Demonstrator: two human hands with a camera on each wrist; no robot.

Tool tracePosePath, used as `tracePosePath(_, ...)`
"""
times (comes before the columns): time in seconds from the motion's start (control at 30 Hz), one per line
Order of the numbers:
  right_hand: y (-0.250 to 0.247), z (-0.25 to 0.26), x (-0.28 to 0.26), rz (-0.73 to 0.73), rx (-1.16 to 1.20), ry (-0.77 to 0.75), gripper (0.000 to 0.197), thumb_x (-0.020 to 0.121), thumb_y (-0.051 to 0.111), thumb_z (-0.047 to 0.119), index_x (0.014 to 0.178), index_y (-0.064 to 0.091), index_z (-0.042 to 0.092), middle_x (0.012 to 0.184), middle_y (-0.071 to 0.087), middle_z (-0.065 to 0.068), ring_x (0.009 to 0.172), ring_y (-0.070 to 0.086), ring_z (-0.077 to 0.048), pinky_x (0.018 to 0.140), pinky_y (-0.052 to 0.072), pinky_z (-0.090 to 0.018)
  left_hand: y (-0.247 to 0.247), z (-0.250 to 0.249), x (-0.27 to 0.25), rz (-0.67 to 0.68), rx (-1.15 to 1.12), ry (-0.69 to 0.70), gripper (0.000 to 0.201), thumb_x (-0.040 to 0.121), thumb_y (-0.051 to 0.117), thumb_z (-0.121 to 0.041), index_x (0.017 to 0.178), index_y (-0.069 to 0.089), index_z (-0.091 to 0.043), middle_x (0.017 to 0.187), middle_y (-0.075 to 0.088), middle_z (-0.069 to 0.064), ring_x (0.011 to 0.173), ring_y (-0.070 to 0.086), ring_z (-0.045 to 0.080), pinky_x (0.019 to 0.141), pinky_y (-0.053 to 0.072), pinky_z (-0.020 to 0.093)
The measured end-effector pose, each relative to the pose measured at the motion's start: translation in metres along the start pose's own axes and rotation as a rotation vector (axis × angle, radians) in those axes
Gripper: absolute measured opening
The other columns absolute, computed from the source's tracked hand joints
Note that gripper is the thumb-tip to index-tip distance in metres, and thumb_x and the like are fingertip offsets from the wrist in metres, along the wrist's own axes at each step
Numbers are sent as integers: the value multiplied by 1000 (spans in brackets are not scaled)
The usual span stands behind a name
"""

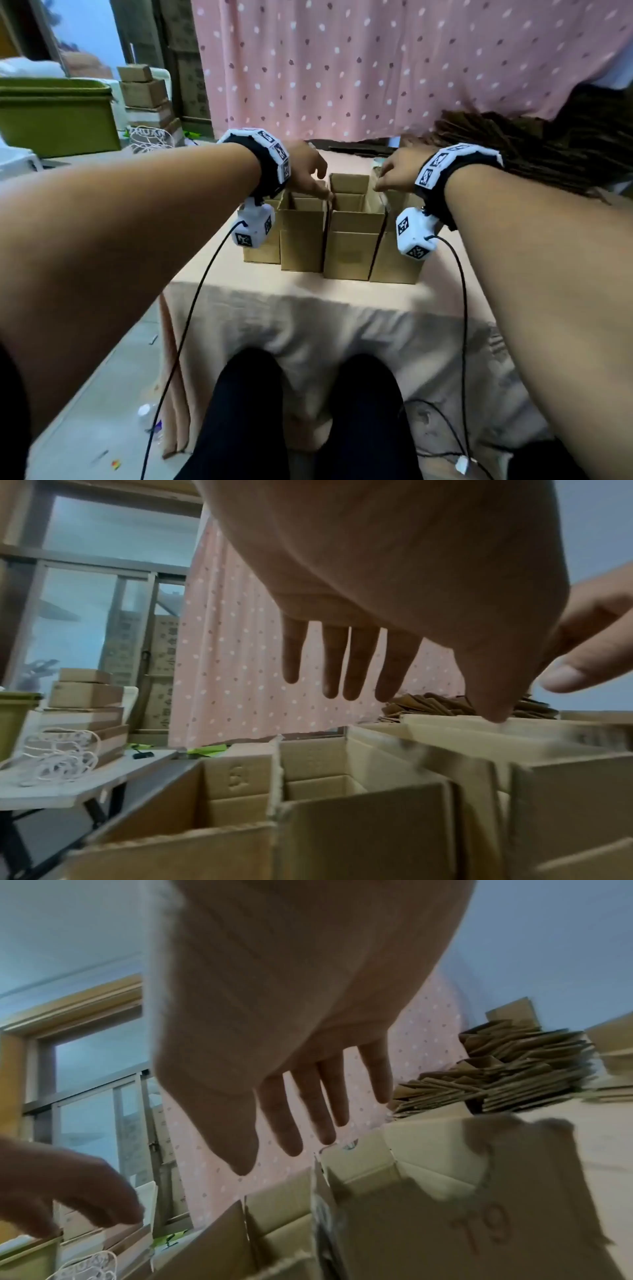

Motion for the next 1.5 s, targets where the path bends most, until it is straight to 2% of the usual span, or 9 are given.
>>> tracePosePath(0.17, 28, -14, -18, 39, 61, 48, 38, 83, 63, 47, 101, 75, 16, 107, 72, -10, 96, 65, -30, 84, 55, -36, 17, -45, 15, 58, 47, 115, 64, 84, 66, -64, 130, 62, -21, 120, 68, 6, 110, 61, 29, 83, 48, 34)
tracePosePath(0.3, 54, -24, -26, 90, 143, 91, 46, 97, 48, 46, 103, 73, 7, 110, 69, -17, 93, 57, -31, 76, 40, -32, 41, -73, 28, 102, 37, 128, 59, 91, 68, -49, 139, 57, -15, 126, 66, 7, 112, 60, 28, 77, 39, 29)
tracePosePath(0.43, 69, -28, -33, 11, 63, 137, 55, 100, 32, 51, 107, 72, 15, 114, 67, -14, 89, 53, -31, 76, 35, -33, 71, -85, 37, 119, 79, 70, 46, 88, 69, -53, 109, 67, -12, 90, 58, 4, 82, 53, 27, 75, 46, 33)
tracePosePath(0.57, 70, -27, -33, -28, -4, 134, 60, 99, 29, 58, 103, 69, 13, 115, 68, -16, 89, 54, -31, 75, 33, -33, 74, -85, 44, 130, 47, 20, 39, 82, 73, -57, 79, 55, -22, 77, 57, 4, 76, 57, 28, 71, 51, 33)
tracePosePath(0.73, 70, -22, -29, -60, -37, 126, 75, 97, 24, 69, 113, 70, 12, 119, 67, -16, 109, 61, -35, 79, 34, -35, 79, -82, 43, 108, 56, -26, 40, 83, 74, -52, 97, 68, -15, 84, 63, 5, 79, 60, 28, 75, 55, 35)
tracePosePath(0.87, 68, -23, -29, -92, -72, 111, 76, 97, 24, 69, 112, 70, 11, 119, 68, -17, 110, 61, -36, 78, 35, -36, 78, -83, 45, 57, 79, -19, 34, 85, 73, -50, 88, 61, -19, 85, 62, 6, 77, 57, 28, 69, 48, 32)
tracePosePath(1.13, 72, -22, -26, -116, -107, 103, 75, 95, 25, 70, 108, 70, 12, 115, 69, -17, 107, 62, -36, 78, 36, -36, 85, -79, 50, 40, 83, -44, 46, 85, 71, -52, 109, 69, -13, 90, 67, 7, 81, 60, 27, 72, 51, 35)
tracePosePath(1.3, 72, -25, -21, -62, -66, 121, 77, 93, 25, 72, 114, 70, 13, 121, 66, -17, 110, 60, -36, 79, 35, -37, 83, -77, 48, 24, 55, -57, 48, 81, 73, -54, 108, 70, -15, 98, 72, 9, 81, 60, 28, 74, 53, 35)
tracePosePath(1.5, 75, -27, -26, -62, -66, 133, 80, 91, 22, 74, 117, 68, 14, 128, 65, -16, 117, 59, -36, 82, 35, -38, 83, -80, 47, 22, 58, -63, 48, 81, 73, -54, 104, 71, -12, 86, 66, 7, 78, 59, 29, 71, 51, 34)
Point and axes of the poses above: each hand's wrist, its own x-axis towards the middle knuckle, its own y-axis out of the palm, z = x × y, the point moved 6 cm from there along x, towards the middle knuckle
